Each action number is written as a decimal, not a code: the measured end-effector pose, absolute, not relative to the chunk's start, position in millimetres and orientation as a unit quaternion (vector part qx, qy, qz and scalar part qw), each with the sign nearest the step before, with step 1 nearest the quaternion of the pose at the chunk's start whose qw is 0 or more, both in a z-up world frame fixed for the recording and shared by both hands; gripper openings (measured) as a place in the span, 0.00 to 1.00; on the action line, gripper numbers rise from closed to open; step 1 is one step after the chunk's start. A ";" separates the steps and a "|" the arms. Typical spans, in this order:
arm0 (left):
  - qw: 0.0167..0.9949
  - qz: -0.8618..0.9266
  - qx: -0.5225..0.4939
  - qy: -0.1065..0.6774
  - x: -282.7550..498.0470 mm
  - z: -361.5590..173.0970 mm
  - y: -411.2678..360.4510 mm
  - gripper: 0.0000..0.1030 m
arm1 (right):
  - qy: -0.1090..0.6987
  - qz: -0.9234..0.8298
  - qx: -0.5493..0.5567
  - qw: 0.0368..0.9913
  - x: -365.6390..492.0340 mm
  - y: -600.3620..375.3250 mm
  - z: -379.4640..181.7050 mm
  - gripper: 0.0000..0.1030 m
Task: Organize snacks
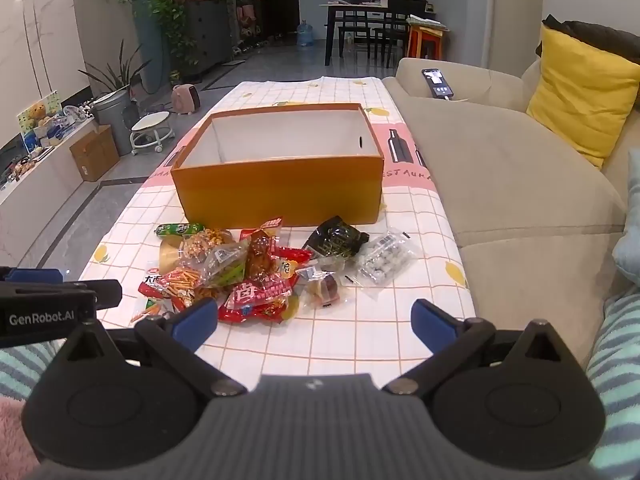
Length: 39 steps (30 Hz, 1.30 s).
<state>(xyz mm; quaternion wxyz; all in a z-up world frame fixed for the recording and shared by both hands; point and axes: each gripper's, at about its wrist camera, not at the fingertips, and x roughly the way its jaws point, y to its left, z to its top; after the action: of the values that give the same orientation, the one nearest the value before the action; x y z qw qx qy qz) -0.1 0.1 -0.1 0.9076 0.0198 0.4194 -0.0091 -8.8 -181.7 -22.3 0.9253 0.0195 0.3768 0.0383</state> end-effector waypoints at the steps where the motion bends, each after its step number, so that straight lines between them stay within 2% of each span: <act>1: 0.907 -0.009 0.020 0.420 0.0 -0.1 0.1 0.77 | 0.378 0.038 0.020 0.925 -8.8 -181.8 -22.7 0.96; 39: 0.909 -0.006 0.020 0.415 0.6 3.2 1.1 0.76 | 0.387 0.033 0.021 0.921 -8.2 -182.6 -25.0 0.96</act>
<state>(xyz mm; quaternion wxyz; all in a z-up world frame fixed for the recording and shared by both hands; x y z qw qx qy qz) 0.6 1.1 3.2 0.9095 0.0197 0.4153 -0.0055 -8.2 -182.6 -25.0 0.9212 0.0212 0.3871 0.0333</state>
